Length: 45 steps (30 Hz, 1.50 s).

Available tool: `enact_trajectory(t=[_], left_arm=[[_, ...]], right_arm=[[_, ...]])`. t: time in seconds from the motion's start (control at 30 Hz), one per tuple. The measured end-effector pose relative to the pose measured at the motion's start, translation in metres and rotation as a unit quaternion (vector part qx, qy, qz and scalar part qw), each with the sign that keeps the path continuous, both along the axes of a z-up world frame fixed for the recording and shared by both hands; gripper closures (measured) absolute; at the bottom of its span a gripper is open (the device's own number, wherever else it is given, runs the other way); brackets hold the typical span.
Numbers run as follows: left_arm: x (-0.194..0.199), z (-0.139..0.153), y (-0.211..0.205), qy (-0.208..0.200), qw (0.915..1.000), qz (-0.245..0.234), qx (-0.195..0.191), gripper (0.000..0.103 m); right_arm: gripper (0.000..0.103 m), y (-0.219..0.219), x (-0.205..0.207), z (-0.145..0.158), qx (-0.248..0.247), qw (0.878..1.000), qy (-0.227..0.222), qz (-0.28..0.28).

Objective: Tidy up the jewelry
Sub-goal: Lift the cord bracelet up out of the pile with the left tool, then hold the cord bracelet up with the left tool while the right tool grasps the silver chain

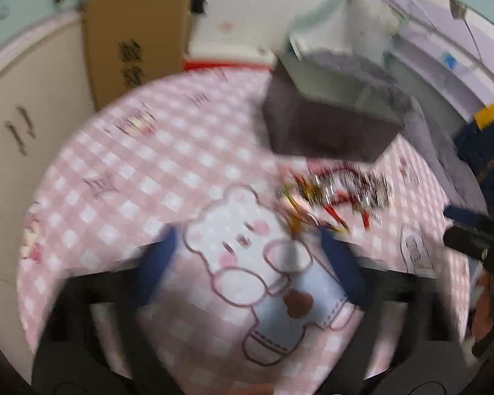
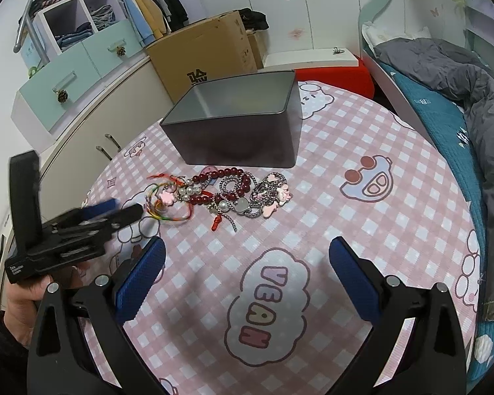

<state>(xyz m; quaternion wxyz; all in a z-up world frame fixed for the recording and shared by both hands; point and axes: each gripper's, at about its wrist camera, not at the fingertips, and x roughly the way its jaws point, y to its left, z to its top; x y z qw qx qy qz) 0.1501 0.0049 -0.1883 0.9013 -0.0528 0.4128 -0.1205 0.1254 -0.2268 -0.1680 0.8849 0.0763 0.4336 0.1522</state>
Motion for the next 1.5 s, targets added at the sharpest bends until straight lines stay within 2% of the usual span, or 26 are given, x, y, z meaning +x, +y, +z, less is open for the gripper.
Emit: enact_trajectory(t=[0.17, 0.27, 0.4, 0.47, 0.5, 0.57, 0.6, 0.63, 0.67, 0.9, 1.2, 1.37, 1.5], left_arm=[[0.004, -0.001, 0.000, 0.007, 0.9998, 0.000, 0.017, 0.011], [0.003, 0.000, -0.004, 0.006, 0.9998, -0.015, 0.007, 0.011], [0.010, -0.007, -0.015, 0.018, 0.9992, -0.025, 0.028, 0.011], [0.013, -0.011, -0.018, 0.028, 0.9987, -0.032, 0.028, 0.023], [0.016, -0.013, -0.022, 0.031, 0.9984, -0.032, 0.036, 0.025], [0.017, -0.014, -0.029, 0.016, 0.9969, -0.034, 0.069, 0.055], [0.018, -0.014, -0.031, 0.013, 0.9961, -0.037, 0.080, 0.064], [0.018, -0.013, -0.032, 0.011, 0.9956, -0.044, 0.083, 0.081], [0.019, -0.012, -0.031, 0.016, 0.9957, -0.051, 0.075, 0.091], [0.006, 0.003, -0.006, 0.000, 0.9977, -0.048, 0.049, 0.094], [-0.013, 0.054, 0.002, -0.055, 0.9961, -0.062, 0.030, 0.094], [-0.022, 0.076, 0.006, -0.077, 0.9948, -0.060, 0.030, 0.094], [-0.031, 0.095, 0.012, -0.097, 0.9932, -0.058, 0.027, 0.094]], right_arm=[[0.007, -0.001, -0.001, 0.001, 0.000, 1.000, 0.000, -0.002], [0.007, -0.003, -0.001, 0.000, 0.001, 1.000, 0.000, -0.004], [0.007, -0.003, -0.001, 0.000, 0.002, 1.000, 0.001, -0.003], [0.007, -0.002, -0.002, 0.001, 0.001, 1.000, 0.000, -0.001], [0.007, -0.002, -0.002, 0.001, 0.001, 1.000, 0.000, -0.001], [0.007, -0.001, -0.001, 0.001, 0.004, 1.000, 0.000, 0.000], [0.007, 0.000, -0.001, 0.001, 0.006, 1.000, 0.000, 0.002], [0.007, 0.002, -0.001, 0.001, 0.007, 1.000, -0.001, 0.004], [0.007, 0.003, 0.000, 0.001, 0.007, 1.000, -0.001, 0.006], [0.007, 0.012, 0.006, 0.000, 0.008, 1.000, -0.004, 0.019], [0.008, 0.041, 0.013, 0.005, -0.002, 0.997, -0.029, 0.073], [0.017, 0.070, 0.016, 0.005, -0.015, 0.991, -0.050, 0.126], [0.031, 0.090, 0.021, 0.001, -0.031, 0.986, -0.058, 0.154]])
